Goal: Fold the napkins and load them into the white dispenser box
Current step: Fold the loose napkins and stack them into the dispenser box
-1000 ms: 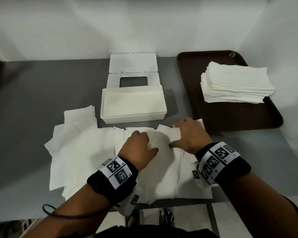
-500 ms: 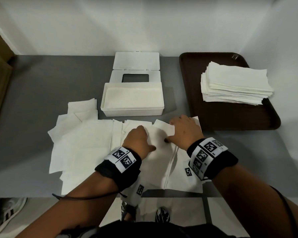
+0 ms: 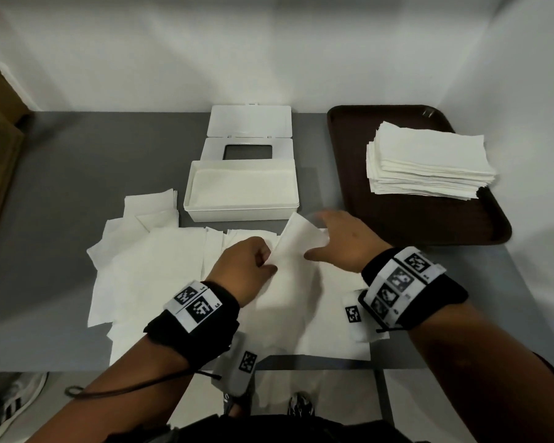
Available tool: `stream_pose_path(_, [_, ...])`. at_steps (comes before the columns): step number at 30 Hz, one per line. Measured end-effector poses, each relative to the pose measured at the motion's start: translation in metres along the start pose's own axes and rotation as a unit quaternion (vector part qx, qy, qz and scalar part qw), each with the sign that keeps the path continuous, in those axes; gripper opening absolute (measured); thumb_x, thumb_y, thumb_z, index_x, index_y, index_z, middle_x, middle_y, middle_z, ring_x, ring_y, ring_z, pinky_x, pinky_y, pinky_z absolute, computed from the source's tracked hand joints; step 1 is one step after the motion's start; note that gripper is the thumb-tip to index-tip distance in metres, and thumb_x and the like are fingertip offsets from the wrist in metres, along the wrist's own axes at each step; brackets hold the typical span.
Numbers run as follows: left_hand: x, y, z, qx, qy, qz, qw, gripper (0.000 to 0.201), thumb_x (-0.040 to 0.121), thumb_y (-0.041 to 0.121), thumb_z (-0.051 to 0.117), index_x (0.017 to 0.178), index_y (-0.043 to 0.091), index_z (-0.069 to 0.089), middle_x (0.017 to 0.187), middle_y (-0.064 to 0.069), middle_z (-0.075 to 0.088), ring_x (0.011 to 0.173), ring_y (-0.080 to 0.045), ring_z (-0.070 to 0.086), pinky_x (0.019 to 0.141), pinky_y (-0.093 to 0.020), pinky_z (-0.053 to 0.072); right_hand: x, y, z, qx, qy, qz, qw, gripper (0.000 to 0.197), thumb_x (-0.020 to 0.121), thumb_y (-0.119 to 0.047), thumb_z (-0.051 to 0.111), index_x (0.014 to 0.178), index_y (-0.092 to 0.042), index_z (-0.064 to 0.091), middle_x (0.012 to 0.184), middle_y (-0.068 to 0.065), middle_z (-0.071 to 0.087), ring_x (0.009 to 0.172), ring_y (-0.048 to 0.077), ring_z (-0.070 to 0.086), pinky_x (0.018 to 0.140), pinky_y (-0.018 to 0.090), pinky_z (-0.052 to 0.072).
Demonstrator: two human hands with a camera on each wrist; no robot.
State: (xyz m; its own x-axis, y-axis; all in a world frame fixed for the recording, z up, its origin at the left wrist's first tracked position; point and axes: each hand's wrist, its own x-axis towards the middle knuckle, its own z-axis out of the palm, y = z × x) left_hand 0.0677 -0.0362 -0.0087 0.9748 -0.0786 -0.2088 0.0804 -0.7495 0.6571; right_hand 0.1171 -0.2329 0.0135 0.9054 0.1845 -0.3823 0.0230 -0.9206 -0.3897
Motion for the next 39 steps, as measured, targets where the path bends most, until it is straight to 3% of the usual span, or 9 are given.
stream_pose_path(3, [0.000,0.004,-0.021,-0.016,-0.018,0.055,0.998,0.016,0.081,0.021,0.068,0.080,0.013,0.054,0.075,0.004,0.055,0.063,-0.010,0.048,0.062,-0.022,0.038,-0.002,-0.003,-0.022,0.094,-0.012,-0.036,0.995,0.084,0.071,-0.042,0.081,0.142,-0.021,0.040,0.136,-0.002,0.051,0.126,0.018,0.050,0.105,0.035,0.042])
stream_pose_path(6, [0.003,0.007,-0.045,-0.018,-0.032,0.096,0.995,0.018,0.081,0.021,0.070,0.072,0.024,0.054,0.065,0.011,0.051,0.054,0.000,0.046,0.055,-0.013,0.035,-0.001,-0.008,-0.038,0.132,-0.014,-0.072,0.989,0.048,0.072,-0.037,0.082,0.114,-0.025,0.063,0.106,-0.006,0.069,0.099,0.014,0.066,0.089,0.035,0.054])
stream_pose_path(10, [0.011,0.005,-0.068,-0.048,-0.018,0.101,0.994,0.018,0.082,0.022,0.072,0.073,0.022,0.056,0.063,0.010,0.047,0.055,-0.004,0.042,0.058,-0.022,0.037,0.001,-0.023,-0.051,0.174,-0.002,-0.129,0.976,0.012,0.082,-0.026,0.075,0.090,-0.017,0.073,0.081,-0.003,0.073,0.072,0.013,0.069,0.063,0.026,0.056])
stream_pose_path(16, [0.014,-0.019,-0.089,-0.176,-0.024,0.036,0.983,0.031,0.074,0.021,0.080,0.096,0.019,0.059,0.083,0.001,0.074,0.074,-0.021,0.070,0.076,-0.039,0.056,0.010,-0.041,-0.066,0.285,0.054,-0.143,0.946,0.015,0.088,-0.015,0.068,0.100,-0.007,0.072,0.095,0.012,0.075,0.084,0.030,0.073,0.075,0.042,0.060])
stream_pose_path(25, [0.039,-0.051,-0.113,-0.348,0.119,-0.018,0.930,0.045,0.084,0.004,0.068,0.114,0.023,0.041,0.082,-0.009,0.063,0.074,-0.021,0.062,0.066,-0.038,0.058,0.037,-0.046,-0.060,0.421,0.103,-0.036,0.900,0.016,0.090,-0.016,0.066,0.101,-0.004,0.068,0.100,0.013,0.072,0.067,0.019,0.067,0.053,0.024,0.050])
stream_pose_path(28, [0.060,-0.058,-0.124,-0.311,0.195,-0.020,0.930,0.048,0.082,0.011,0.071,0.113,0.027,0.039,0.088,-0.009,0.063,0.072,-0.018,0.062,0.067,-0.035,0.056,0.048,-0.050,-0.049,0.404,0.126,-0.011,0.906,0.011,0.089,-0.016,0.068,0.094,-0.006,0.066,0.091,0.013,0.070,0.052,0.013,0.063,0.052,0.025,0.048])
stream_pose_path(31, [0.080,-0.063,-0.129,-0.226,0.234,-0.001,0.946,0.033,0.079,0.011,0.074,0.098,0.016,0.047,0.075,0.003,0.057,0.063,-0.011,0.054,0.063,-0.025,0.047,0.061,-0.054,-0.038,0.371,0.166,0.002,0.913,0.013,0.085,-0.016,0.072,0.089,-0.005,0.066,0.088,0.017,0.069,0.058,0.016,0.065,0.058,0.030,0.058])
stream_pose_path(34, [0.096,-0.067,-0.125,-0.136,0.212,0.011,0.968,0.013,0.081,0.011,0.072,0.088,0.008,0.061,0.076,0.002,0.059,0.066,-0.012,0.055,0.069,-0.025,0.046,0.072,-0.055,-0.028,0.302,0.210,0.025,0.929,0.017,0.082,-0.021,0.075,0.087,-0.008,0.065,0.079,0.011,0.069,0.069,0.025,0.069,0.070,0.043,0.060])
stream_pose_path(39, [0.110,-0.072,-0.118,-0.011,0.150,0.012,0.989,0.023,0.083,0.012,0.069,0.105,0.010,0.064,0.093,-0.003,0.064,0.082,-0.019,0.060,0.076,-0.023,0.044,0.080,-0.062,-0.016,0.128,0.249,0.040,0.959,0.015,0.083,-0.028,0.070,0.086,-0.019,0.057,0.070,-0.012,0.052,0.077,0.015,0.057,0.071,0.029,0.045])
